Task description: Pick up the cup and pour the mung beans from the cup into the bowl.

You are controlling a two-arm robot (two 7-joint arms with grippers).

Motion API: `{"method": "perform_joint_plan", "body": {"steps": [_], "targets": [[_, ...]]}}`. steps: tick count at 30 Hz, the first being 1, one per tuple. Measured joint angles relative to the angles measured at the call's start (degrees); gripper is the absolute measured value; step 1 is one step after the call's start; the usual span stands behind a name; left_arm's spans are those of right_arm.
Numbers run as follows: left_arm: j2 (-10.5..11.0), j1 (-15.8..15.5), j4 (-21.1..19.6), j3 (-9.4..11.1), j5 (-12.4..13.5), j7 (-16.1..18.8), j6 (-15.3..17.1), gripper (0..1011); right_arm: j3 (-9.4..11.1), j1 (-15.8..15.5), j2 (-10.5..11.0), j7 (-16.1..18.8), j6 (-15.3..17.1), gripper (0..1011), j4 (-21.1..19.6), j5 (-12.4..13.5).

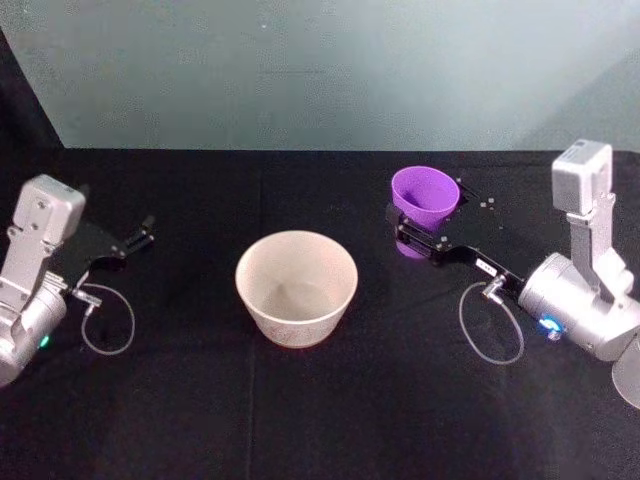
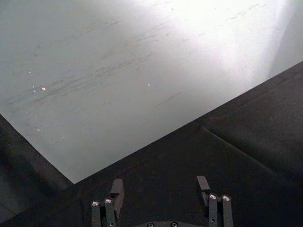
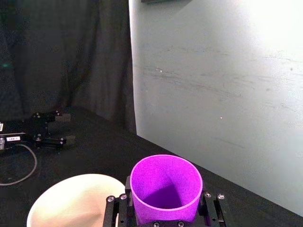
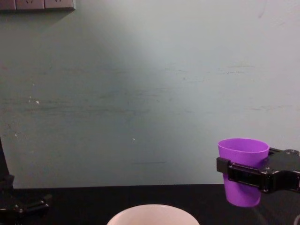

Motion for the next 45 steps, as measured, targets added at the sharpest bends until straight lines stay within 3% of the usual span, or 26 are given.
{"method": "perform_joint_plan", "body": {"steps": [45], "targets": [[0.0, 0.0, 0.0, 0.0, 0.0, 0.0, 0.0, 1000, 0.0, 0.0, 0.0, 0.0, 0.0, 731, 0.0, 0.0]]}}
